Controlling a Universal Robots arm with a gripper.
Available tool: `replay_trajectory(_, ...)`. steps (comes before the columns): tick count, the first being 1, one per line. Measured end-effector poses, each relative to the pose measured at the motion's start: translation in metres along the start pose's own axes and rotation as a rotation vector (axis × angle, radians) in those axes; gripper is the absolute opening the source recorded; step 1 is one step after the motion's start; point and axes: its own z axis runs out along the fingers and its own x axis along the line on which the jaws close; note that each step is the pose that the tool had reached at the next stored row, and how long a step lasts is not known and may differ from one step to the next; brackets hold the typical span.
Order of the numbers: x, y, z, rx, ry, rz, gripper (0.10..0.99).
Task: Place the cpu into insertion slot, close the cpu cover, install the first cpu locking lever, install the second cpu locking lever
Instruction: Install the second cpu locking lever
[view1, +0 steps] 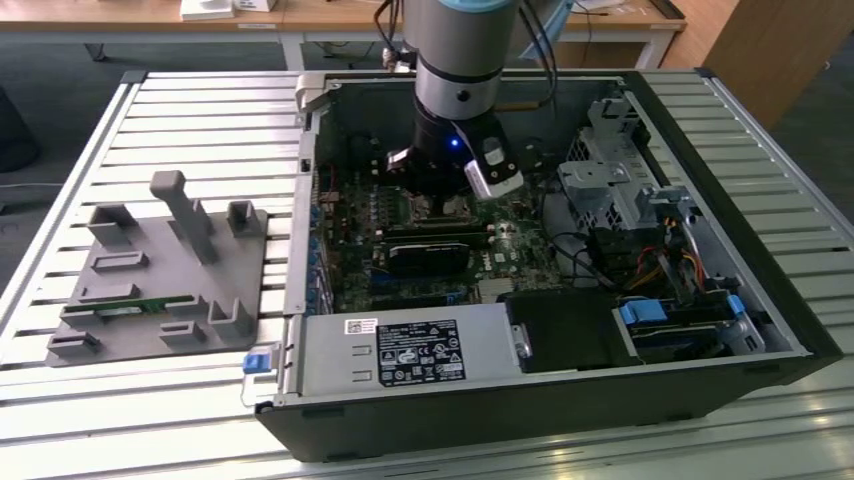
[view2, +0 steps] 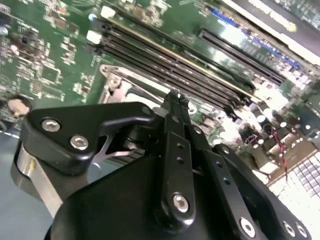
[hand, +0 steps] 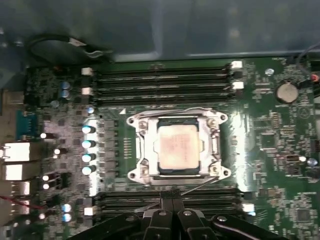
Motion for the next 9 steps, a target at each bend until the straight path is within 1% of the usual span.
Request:
replay_trajectory(3, 0.0022, -0.0005, 0.0024, -0.001, 0.0003, 0.000, 0.106)
replay_trajectory(9, 0.0044, -0.0015, 0.0120, -0.001, 0.0010, 0.000, 0.106)
